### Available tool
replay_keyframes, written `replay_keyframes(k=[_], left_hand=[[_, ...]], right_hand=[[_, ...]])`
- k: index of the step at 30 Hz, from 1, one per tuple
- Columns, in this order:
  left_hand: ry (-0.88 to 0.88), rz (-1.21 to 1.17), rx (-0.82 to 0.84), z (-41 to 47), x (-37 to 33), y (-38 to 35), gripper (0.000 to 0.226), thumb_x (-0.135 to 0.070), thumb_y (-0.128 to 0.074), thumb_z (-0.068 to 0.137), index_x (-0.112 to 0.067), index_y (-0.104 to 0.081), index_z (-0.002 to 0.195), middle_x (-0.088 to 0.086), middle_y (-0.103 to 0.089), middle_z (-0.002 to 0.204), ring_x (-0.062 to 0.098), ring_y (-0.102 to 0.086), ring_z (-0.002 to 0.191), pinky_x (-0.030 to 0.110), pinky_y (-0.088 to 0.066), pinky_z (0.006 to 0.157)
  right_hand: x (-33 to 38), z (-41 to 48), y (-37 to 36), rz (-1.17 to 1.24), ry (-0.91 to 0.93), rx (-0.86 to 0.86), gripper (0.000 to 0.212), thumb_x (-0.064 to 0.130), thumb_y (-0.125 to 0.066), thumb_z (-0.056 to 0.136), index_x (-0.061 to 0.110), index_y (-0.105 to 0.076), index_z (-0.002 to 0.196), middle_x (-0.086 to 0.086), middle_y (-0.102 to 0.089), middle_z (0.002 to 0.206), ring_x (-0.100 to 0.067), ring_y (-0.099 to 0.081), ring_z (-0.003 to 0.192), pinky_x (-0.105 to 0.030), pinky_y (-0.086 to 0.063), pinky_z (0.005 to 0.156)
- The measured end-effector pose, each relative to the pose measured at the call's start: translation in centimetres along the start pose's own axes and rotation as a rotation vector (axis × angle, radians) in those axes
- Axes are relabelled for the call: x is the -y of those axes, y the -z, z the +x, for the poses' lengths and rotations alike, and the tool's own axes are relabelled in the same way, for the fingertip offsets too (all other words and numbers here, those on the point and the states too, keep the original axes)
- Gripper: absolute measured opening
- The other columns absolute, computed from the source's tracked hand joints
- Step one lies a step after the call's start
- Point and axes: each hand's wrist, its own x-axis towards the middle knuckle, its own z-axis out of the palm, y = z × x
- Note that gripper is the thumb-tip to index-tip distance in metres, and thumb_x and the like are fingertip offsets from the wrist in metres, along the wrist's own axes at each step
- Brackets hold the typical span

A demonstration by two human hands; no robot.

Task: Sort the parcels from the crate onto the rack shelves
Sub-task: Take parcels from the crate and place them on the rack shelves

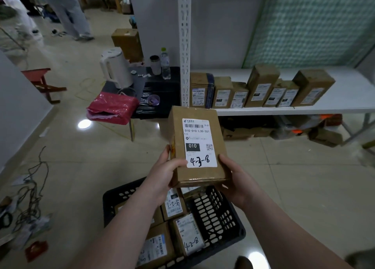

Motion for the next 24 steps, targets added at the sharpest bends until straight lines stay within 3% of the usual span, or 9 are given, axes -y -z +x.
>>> replay_keyframes(k=[5, 8, 12, 14, 20, 22, 24], left_hand=[[0.017, 0.009, 0.009, -0.3, -0.2, -2.2, 0.050, -0.011, -0.056, 0.085, -0.039, -0.050, 0.127, 0.001, -0.072, 0.107, 0.025, -0.065, 0.102, 0.040, -0.053, 0.079], [0.014, 0.004, 0.006, -0.6, -0.7, -4.0, 0.050, -0.008, -0.054, 0.085, -0.038, -0.051, 0.125, 0.003, -0.072, 0.105, 0.024, -0.066, 0.097, 0.036, -0.053, 0.072], [0.021, -0.017, -0.024, -0.6, -1.2, -7.3, 0.052, -0.005, -0.051, 0.082, -0.030, -0.049, 0.128, 0.008, -0.070, 0.106, 0.024, -0.068, 0.086, 0.031, -0.053, 0.059], [0.032, -0.003, -0.037, -0.6, -1.0, -9.9, 0.051, -0.004, -0.051, 0.081, -0.025, -0.049, 0.128, 0.010, -0.069, 0.106, 0.024, -0.068, 0.082, 0.031, -0.052, 0.057], [0.004, 0.078, -0.041, -0.6, 0.4, -19.5, 0.048, 0.001, -0.051, 0.078, -0.020, -0.054, 0.121, 0.009, -0.067, 0.105, 0.023, -0.063, 0.086, 0.031, -0.050, 0.061], [0.002, 0.101, -0.022, -0.5, 0.9, -22.8, 0.049, -0.001, -0.053, 0.077, -0.022, -0.054, 0.121, 0.008, -0.067, 0.108, 0.025, -0.064, 0.092, 0.038, -0.053, 0.071], [0.001, 0.122, -0.005, -0.4, 1.6, -26.0, 0.050, -0.003, -0.053, 0.078, -0.024, -0.054, 0.123, 0.005, -0.067, 0.110, 0.022, -0.063, 0.094, 0.035, -0.052, 0.075]], right_hand=[[1.2, -0.9, 1.7, -0.005, 0.010, 0.021, 0.030, 0.032, -0.057, 0.094, 0.010, -0.066, 0.113, -0.007, -0.076, 0.096, -0.018, -0.071, 0.077, -0.029, -0.056, 0.067], [2.3, -1.3, 2.9, -0.007, 0.024, 0.047, 0.030, 0.032, -0.056, 0.095, 0.010, -0.067, 0.111, -0.011, -0.075, 0.101, -0.022, -0.070, 0.081, -0.031, -0.056, 0.070], [3.4, -1.5, 5.9, -0.051, 0.048, 0.042, 0.037, 0.036, -0.059, 0.092, 0.012, -0.066, 0.119, -0.011, -0.072, 0.114, -0.026, -0.065, 0.101, -0.039, -0.047, 0.091], [4.0, -1.6, 8.5, -0.089, 0.057, 0.043, 0.039, 0.040, -0.060, 0.090, 0.016, -0.068, 0.119, -0.010, -0.071, 0.117, -0.027, -0.063, 0.106, -0.040, -0.044, 0.094], [7.5, -3.7, 17.8, -0.164, 0.098, -0.030, 0.054, 0.051, -0.071, 0.073, 0.023, -0.069, 0.119, 0.000, -0.070, 0.120, -0.025, -0.060, 0.120, -0.042, -0.039, 0.105], [9.0, -4.6, 21.0, -0.170, 0.107, -0.056, 0.048, 0.047, -0.071, 0.078, 0.020, -0.069, 0.118, 0.000, -0.071, 0.117, -0.024, -0.061, 0.119, -0.040, -0.040, 0.105], [10.3, -5.6, 23.9, -0.172, 0.118, -0.081, 0.040, 0.042, -0.067, 0.085, 0.018, -0.068, 0.117, -0.002, -0.072, 0.116, -0.020, -0.063, 0.110, -0.037, -0.043, 0.100]])
